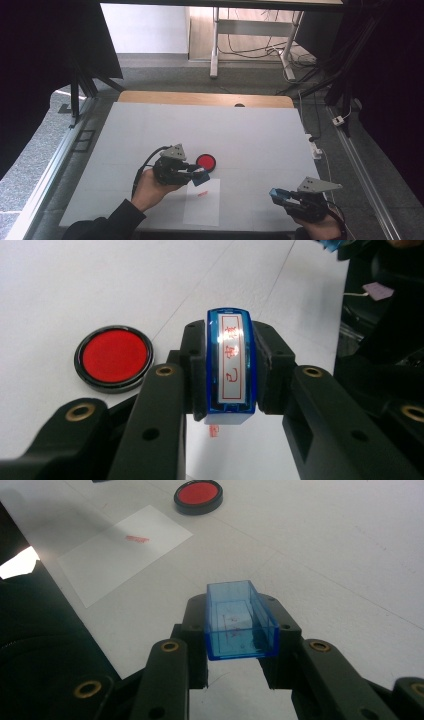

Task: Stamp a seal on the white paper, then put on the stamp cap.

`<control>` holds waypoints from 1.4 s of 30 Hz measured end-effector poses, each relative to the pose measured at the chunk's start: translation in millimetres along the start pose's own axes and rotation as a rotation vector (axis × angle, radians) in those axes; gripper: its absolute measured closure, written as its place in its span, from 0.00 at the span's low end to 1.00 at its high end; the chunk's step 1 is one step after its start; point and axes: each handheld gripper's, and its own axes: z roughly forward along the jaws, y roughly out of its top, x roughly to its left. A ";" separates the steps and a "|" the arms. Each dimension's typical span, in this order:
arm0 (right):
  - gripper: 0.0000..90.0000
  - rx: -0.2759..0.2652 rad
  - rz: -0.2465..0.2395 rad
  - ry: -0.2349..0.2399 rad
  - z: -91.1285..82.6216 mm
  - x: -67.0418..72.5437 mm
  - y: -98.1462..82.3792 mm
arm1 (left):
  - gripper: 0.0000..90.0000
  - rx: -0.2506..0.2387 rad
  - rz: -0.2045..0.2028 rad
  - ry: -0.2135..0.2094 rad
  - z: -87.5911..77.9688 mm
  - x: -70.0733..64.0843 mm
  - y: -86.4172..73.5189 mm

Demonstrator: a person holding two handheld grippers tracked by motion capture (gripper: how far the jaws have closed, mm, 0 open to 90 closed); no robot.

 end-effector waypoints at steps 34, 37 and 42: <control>0.76 -0.008 0.006 -0.007 -0.3 1.3 2.1 | 0.78 -0.100 0.046 -0.045 -26.0 -0.9 7.0; 0.76 -0.019 -0.003 0.006 -0.3 2.8 3.9 | 0.78 -0.102 0.054 -0.047 -26.3 -0.9 7.1; 0.76 -0.022 -0.023 0.041 2.0 6.7 8.4 | 0.78 -0.098 0.069 -0.045 -27.4 -1.3 7.9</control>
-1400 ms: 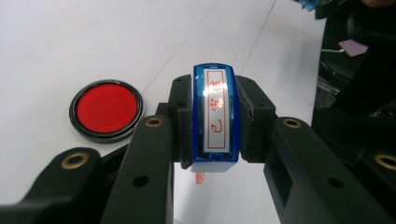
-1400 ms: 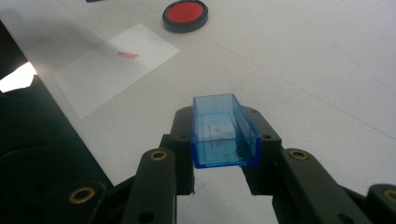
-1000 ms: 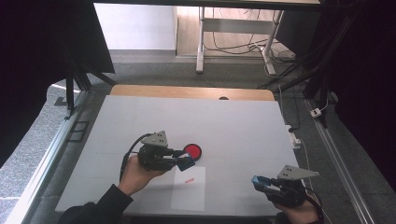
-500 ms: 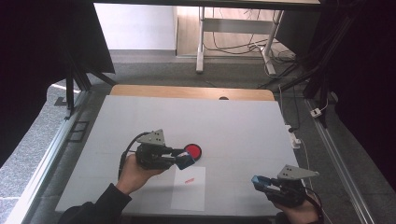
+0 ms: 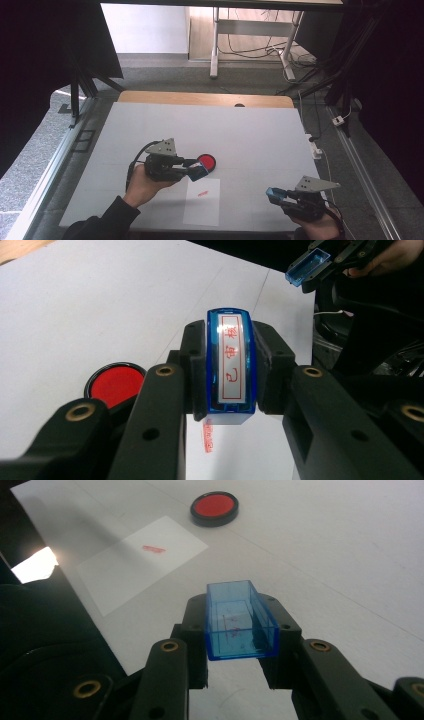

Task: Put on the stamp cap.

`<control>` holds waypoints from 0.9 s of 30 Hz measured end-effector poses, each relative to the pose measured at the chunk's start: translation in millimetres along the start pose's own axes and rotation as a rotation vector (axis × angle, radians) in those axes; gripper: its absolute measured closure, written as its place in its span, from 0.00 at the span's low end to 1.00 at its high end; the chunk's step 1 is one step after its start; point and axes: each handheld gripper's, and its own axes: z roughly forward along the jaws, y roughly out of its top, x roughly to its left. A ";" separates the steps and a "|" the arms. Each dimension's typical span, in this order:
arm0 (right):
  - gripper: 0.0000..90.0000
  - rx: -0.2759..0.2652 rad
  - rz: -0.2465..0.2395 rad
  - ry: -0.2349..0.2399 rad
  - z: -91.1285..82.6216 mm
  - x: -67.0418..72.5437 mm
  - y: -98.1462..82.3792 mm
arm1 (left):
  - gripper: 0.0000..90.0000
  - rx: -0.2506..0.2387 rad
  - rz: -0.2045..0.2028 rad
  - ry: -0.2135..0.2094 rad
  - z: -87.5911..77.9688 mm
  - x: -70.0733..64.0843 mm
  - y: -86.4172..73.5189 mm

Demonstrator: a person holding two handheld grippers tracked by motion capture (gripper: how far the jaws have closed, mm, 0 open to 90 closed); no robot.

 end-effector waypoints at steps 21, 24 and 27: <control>0.76 -0.041 -0.080 0.107 13.6 12.7 20.3 | 0.78 -0.019 0.003 -0.021 -3.0 1.3 1.3; 0.76 -0.048 -0.086 0.127 17.3 14.8 24.4 | 0.78 -0.023 0.018 -0.030 -3.9 1.0 1.6; 0.76 -0.051 -0.093 0.149 21.9 17.5 28.2 | 0.78 -0.026 0.029 -0.035 -4.0 0.1 2.3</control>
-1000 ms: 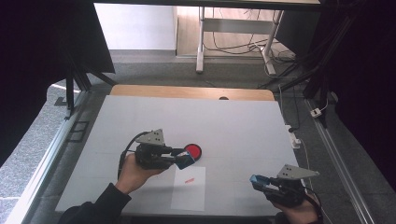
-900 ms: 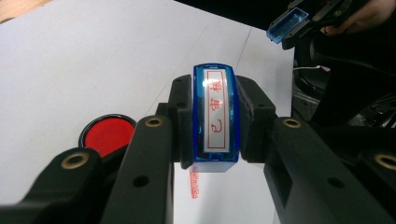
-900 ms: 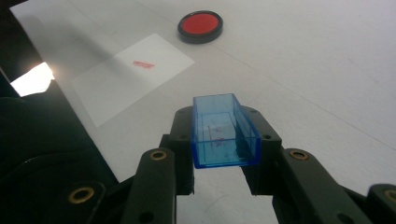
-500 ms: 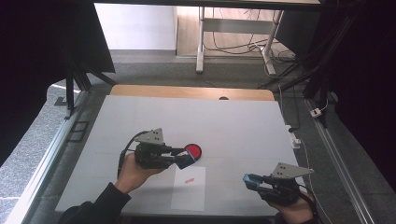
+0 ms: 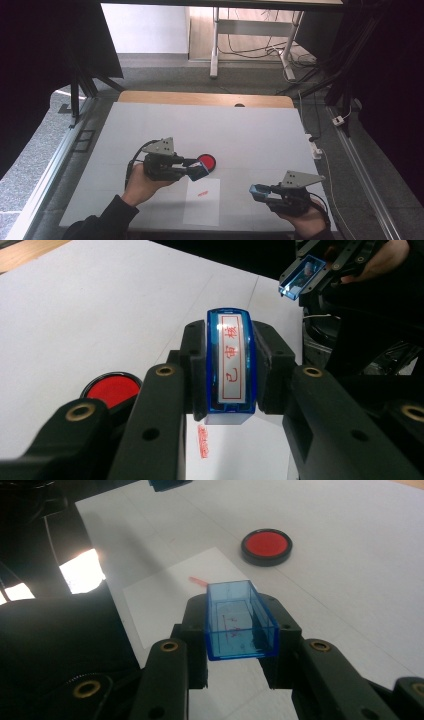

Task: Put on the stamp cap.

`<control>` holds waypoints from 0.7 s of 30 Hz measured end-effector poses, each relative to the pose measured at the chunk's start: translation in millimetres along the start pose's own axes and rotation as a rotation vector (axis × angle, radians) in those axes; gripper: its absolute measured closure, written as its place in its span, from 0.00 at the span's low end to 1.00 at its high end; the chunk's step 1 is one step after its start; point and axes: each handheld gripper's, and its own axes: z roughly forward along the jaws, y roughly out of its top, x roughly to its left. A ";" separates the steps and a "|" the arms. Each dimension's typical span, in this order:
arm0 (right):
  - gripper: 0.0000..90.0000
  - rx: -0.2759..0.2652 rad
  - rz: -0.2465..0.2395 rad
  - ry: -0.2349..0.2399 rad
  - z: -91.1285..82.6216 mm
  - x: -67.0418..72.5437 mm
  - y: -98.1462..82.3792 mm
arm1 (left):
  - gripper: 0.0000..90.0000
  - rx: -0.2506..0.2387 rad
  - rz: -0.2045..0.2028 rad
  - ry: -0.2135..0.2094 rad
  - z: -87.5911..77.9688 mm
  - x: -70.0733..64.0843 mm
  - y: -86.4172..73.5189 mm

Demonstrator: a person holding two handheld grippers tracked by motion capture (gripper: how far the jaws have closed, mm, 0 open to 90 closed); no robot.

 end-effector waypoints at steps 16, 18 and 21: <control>0.76 0.010 -0.033 0.114 32.2 5.3 19.7 | 0.78 -0.004 0.015 -0.019 -2.0 -1.4 2.4; 0.76 0.010 -0.040 0.128 37.1 5.9 22.3 | 0.78 -0.007 0.017 -0.022 -2.4 -1.4 2.8; 0.76 0.014 -0.049 0.145 44.1 7.1 25.6 | 0.78 -0.006 0.019 -0.027 -3.1 -1.3 3.2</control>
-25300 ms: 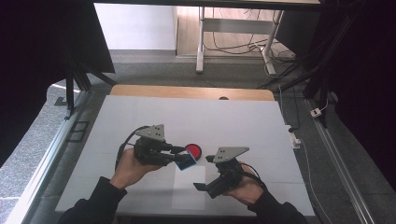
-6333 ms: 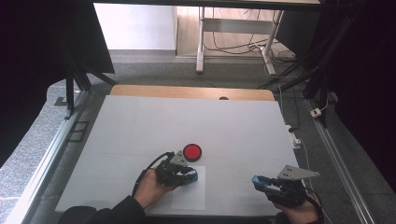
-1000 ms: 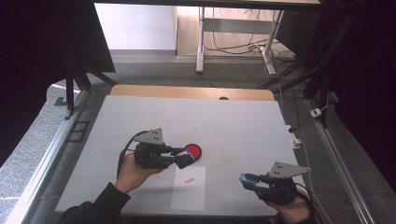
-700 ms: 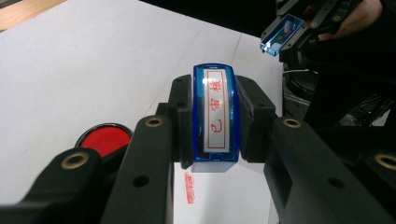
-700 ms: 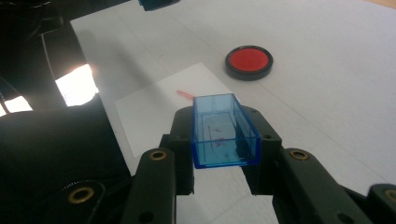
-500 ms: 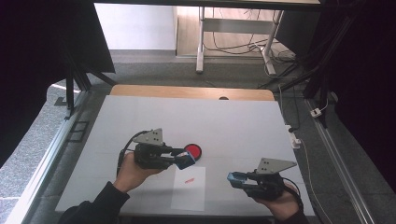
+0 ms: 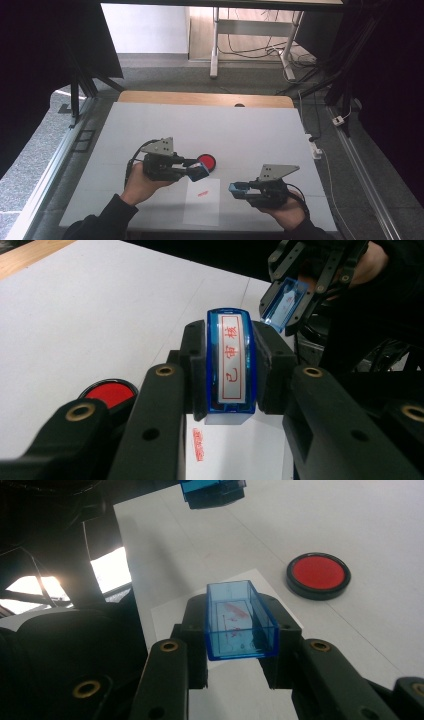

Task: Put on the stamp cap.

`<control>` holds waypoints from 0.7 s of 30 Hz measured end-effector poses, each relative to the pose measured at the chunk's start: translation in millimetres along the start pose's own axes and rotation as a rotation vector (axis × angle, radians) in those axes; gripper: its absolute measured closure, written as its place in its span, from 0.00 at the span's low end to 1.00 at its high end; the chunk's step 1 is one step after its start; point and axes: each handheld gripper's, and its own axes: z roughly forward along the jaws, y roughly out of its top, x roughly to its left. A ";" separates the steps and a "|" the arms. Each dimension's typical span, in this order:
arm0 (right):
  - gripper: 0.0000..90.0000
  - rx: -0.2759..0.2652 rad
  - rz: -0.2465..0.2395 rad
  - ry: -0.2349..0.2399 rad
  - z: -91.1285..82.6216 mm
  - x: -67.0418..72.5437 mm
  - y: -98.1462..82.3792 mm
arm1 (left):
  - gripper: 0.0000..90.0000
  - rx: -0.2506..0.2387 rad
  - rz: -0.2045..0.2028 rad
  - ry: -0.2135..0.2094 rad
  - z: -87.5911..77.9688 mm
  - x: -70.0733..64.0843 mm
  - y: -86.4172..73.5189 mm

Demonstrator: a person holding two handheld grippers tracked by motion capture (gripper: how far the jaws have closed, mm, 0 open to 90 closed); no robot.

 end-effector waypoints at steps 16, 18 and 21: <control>0.76 0.009 -0.025 0.072 27.9 -0.9 15.6 | 0.78 -0.015 0.028 -0.028 -1.5 -1.9 2.3; 0.76 0.017 -0.033 0.088 31.5 -0.4 17.1 | 0.78 -0.021 0.032 -0.034 -1.6 -2.0 2.3; 0.76 0.027 -0.049 0.110 37.5 0.7 19.0 | 0.78 -0.027 0.040 -0.040 -2.0 -2.2 2.5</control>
